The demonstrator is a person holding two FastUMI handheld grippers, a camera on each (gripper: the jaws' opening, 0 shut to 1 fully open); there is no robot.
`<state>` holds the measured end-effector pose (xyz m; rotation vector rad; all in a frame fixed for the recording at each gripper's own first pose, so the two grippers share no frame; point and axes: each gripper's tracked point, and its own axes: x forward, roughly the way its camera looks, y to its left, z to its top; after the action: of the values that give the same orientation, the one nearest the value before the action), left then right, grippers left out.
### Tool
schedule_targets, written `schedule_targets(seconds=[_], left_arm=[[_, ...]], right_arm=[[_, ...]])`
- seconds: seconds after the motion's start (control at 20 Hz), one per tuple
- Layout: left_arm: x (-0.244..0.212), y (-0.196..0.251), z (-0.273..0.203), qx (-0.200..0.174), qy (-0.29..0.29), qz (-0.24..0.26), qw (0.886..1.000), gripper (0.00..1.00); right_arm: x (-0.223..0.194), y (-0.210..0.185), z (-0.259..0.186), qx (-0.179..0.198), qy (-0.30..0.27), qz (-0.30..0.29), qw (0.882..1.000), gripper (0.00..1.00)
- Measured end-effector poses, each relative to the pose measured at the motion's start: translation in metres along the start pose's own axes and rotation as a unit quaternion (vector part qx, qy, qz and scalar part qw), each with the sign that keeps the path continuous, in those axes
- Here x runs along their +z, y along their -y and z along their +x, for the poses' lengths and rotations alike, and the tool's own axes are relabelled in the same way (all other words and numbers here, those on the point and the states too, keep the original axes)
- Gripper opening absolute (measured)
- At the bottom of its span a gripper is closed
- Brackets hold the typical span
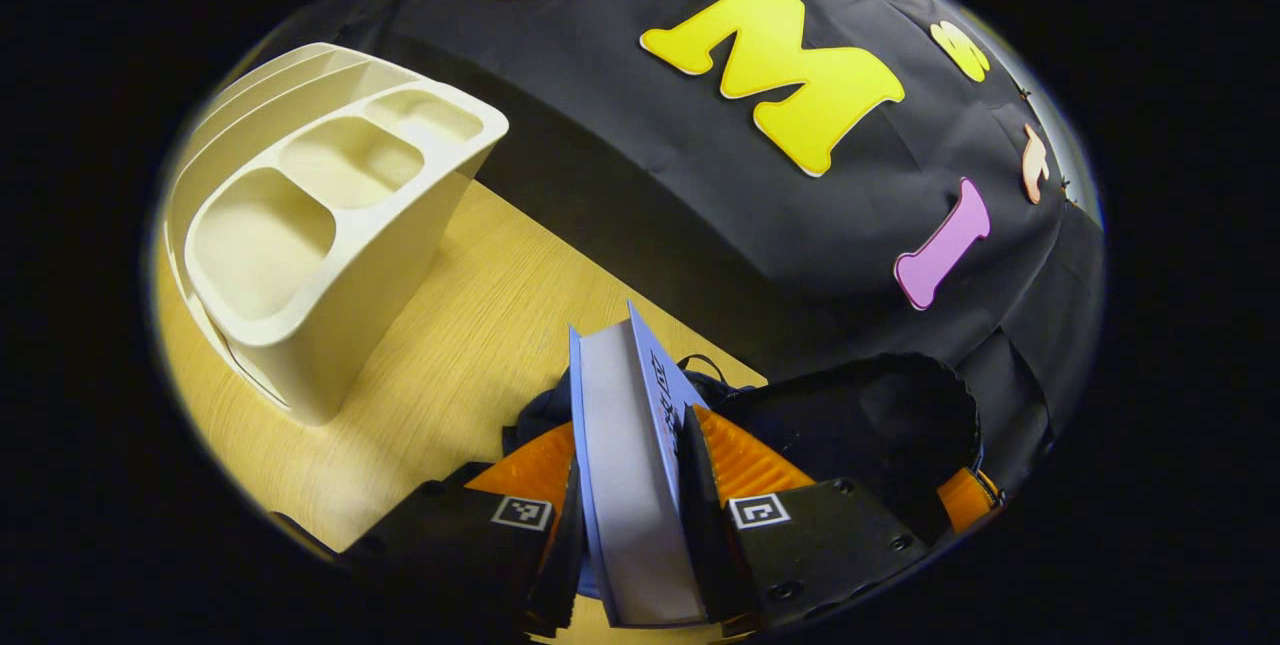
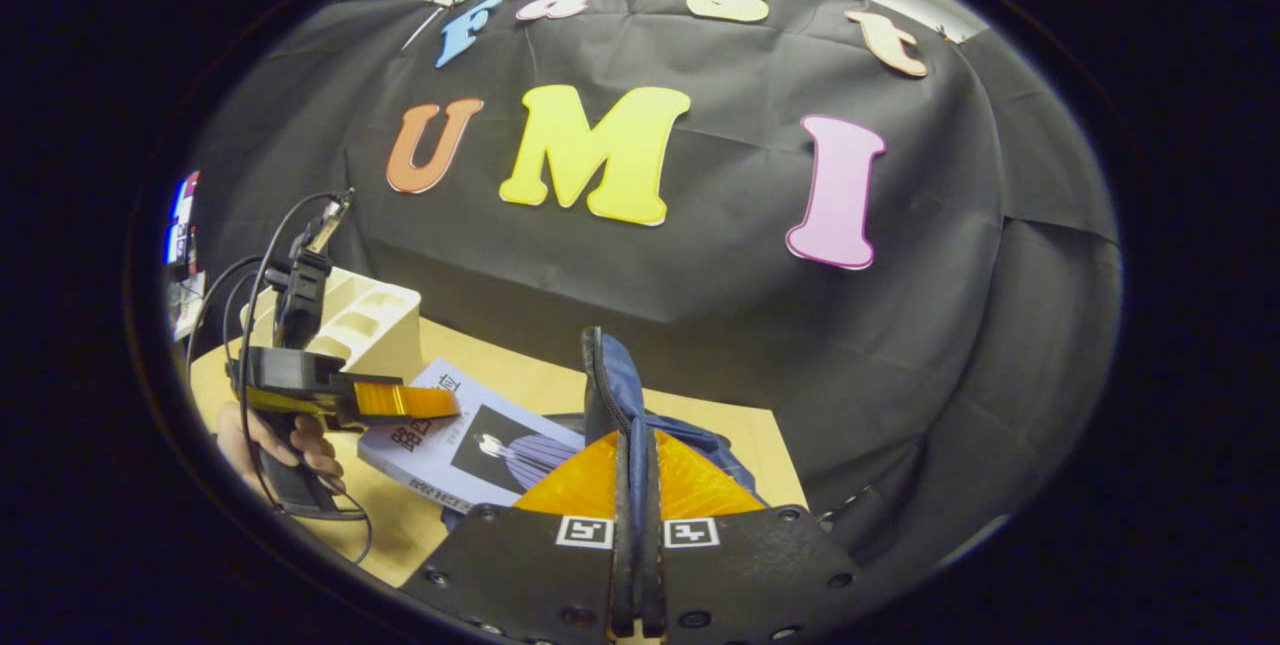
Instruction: Open the schoolbag, grab two books from the bookshelf and put them into the schoolbag.
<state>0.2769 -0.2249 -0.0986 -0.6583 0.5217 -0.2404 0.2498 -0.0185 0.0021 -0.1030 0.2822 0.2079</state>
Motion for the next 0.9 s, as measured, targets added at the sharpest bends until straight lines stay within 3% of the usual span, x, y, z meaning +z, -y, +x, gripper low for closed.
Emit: schedule_targets(seconds=[0.5, 0.7, 0.9], left_arm=[[-0.038, 0.028, 0.025, -0.003, 0.013, -0.011, 1.000, 0.50], [-0.066, 0.047, 0.048, -0.014, 0.001, -0.032, 0.999, 0.51], [-0.079, 0.062, 0.061, -0.013, 0.011, -0.023, 1.000, 0.51]], right_arm=[[0.025, -0.007, -0.012, 0.011, 0.030, 0.002, 0.999, 0.04], [0.042, 0.010, -0.023, -0.008, 0.063, 0.001, 0.998, 0.01], [0.008, 0.010, -0.008, 0.008, 0.025, 0.002, 1.000, 0.01]])
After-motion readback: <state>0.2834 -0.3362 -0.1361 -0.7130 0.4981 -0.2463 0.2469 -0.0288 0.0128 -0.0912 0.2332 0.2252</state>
